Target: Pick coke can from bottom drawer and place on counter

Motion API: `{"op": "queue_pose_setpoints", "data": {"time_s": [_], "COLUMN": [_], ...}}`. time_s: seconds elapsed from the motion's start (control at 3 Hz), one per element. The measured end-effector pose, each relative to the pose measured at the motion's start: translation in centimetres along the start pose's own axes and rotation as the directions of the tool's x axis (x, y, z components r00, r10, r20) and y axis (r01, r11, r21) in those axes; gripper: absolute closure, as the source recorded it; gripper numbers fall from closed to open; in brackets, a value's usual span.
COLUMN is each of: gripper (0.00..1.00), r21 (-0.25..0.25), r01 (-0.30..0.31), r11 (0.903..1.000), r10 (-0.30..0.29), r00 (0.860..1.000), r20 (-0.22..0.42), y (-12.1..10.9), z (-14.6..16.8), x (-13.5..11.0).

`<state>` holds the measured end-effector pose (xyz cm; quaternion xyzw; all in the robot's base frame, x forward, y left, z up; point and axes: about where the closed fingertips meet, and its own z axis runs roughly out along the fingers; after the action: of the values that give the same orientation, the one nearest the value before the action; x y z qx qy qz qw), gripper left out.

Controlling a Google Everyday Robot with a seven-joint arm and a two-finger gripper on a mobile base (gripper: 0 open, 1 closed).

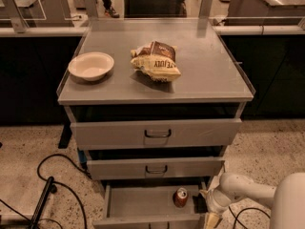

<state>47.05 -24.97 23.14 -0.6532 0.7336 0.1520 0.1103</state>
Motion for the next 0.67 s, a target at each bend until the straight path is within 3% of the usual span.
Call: {"op": "queue_pose_setpoints", "data": {"time_s": [0.33, 0.67], "gripper": [0.0, 0.0], "r21": [-0.076, -0.077], "r01": [-0.076, -0.075], "r11": [0.9942, 0.9942], "r10": [0.076, 0.075], "r00": [0.997, 0.997], "r20": [0.0, 0.0], "y": [-2.31, -2.21], "z": [-0.54, -0.46], "x": [-0.4, -0.41]}}
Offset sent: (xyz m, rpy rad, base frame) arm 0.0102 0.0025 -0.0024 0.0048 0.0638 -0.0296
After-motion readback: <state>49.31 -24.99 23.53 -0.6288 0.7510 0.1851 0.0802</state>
